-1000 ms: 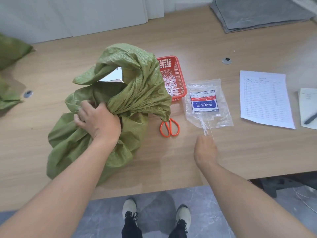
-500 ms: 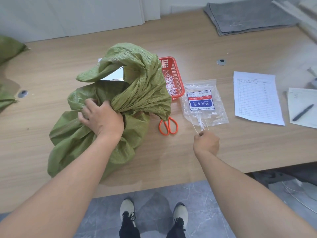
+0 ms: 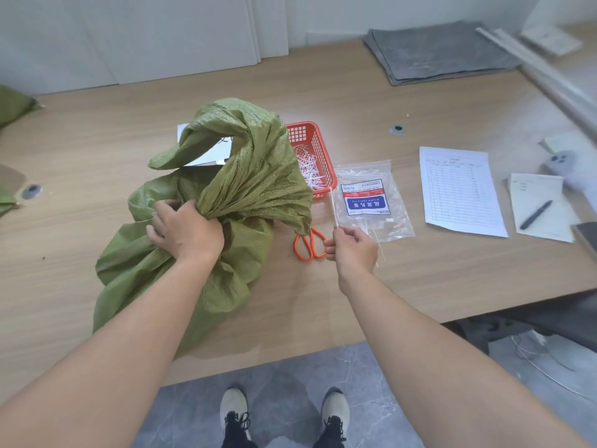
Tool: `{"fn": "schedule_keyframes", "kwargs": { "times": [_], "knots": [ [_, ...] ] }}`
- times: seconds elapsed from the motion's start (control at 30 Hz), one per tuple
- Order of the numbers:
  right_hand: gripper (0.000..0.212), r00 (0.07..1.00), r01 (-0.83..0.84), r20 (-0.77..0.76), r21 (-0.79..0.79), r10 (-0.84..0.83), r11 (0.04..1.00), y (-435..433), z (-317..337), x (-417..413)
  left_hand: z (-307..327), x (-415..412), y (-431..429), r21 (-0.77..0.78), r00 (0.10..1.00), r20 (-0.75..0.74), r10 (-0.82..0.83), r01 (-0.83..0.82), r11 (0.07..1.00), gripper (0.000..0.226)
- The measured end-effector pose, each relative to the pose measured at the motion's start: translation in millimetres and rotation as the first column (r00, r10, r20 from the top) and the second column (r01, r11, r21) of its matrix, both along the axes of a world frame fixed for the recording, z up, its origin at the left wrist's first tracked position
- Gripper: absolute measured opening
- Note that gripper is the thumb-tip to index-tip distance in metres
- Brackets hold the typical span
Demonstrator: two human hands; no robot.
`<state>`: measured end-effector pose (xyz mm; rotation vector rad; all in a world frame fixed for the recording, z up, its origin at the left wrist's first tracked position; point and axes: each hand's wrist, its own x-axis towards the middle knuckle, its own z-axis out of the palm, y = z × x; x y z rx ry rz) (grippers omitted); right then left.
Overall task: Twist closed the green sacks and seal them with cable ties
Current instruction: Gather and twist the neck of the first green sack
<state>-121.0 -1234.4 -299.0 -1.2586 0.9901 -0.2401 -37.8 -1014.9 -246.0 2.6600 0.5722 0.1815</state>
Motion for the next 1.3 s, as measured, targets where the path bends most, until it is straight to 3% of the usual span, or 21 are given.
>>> {"fn": "schedule_keyframes", "kwargs": {
  "times": [0.2, 0.3, 0.4, 0.5, 0.63, 0.73, 0.8, 0.9, 1.0, 1.13, 1.3],
  "knots": [
    [0.006, 0.998, -0.015, 0.054, -0.046, 0.017, 0.999, 21, 24, 9, 24, 3, 26, -0.372, 0.997, 0.053, 0.052, -0.029, 0.928, 0.023],
    [0.005, 0.994, 0.021, 0.108, -0.009, -0.02, 1.0, 35, 41, 14, 41, 2, 42, -0.589, 0.981, 0.06, 0.182, -0.113, 0.8, 0.015],
    [0.013, 0.967, 0.088, 0.226, 0.149, -0.121, 0.985, 57, 67, 27, 57, 8, 59, -0.73, 0.972, 0.035, 0.233, -0.135, 0.67, 0.006],
    [0.008, 0.932, 0.135, 0.296, 0.256, -0.21, 0.957, 76, 100, 41, 69, 15, 75, -0.766, 0.972, -0.009, 0.236, -0.158, 0.623, 0.013],
    [0.006, 0.873, 0.166, 0.424, 0.206, -0.241, 0.964, 100, 153, 53, 82, 19, 91, -0.737, 0.98, -0.047, 0.194, -0.165, 0.655, 0.03],
    [0.006, 0.823, 0.082, 0.56, 0.046, -0.094, 0.996, 122, 186, 56, 95, 24, 100, -0.721, 0.988, -0.064, 0.138, -0.142, 0.678, 0.063],
    [0.006, 0.792, -0.04, 0.603, -0.101, 0.093, 0.994, 138, 198, 55, 100, 30, 110, -0.695, 0.991, -0.061, 0.117, -0.126, 0.708, 0.066],
    [0.006, 0.735, -0.281, 0.557, -0.27, 0.387, 0.921, 157, 199, 50, 109, 43, 129, -0.701, 0.995, -0.056, 0.08, -0.096, 0.707, 0.065],
    [0.01, 0.696, -0.48, 0.449, -0.291, 0.561, 0.828, 170, 183, 44, 118, 55, 146, -0.755, 0.998, -0.037, 0.05, -0.06, 0.653, 0.071],
    [0.004, 0.73, -0.572, 0.236, -0.302, 0.641, 0.762, 177, 152, 38, 121, 66, 159, -0.848, 0.998, -0.058, -0.018, -0.04, 0.529, 0.063],
    [0.016, 0.749, -0.597, 0.098, -0.33, 0.656, 0.731, 196, 139, 48, 113, 72, 158, -0.866, 0.992, -0.079, -0.096, -0.021, 0.5, 0.056]
  ]
}}
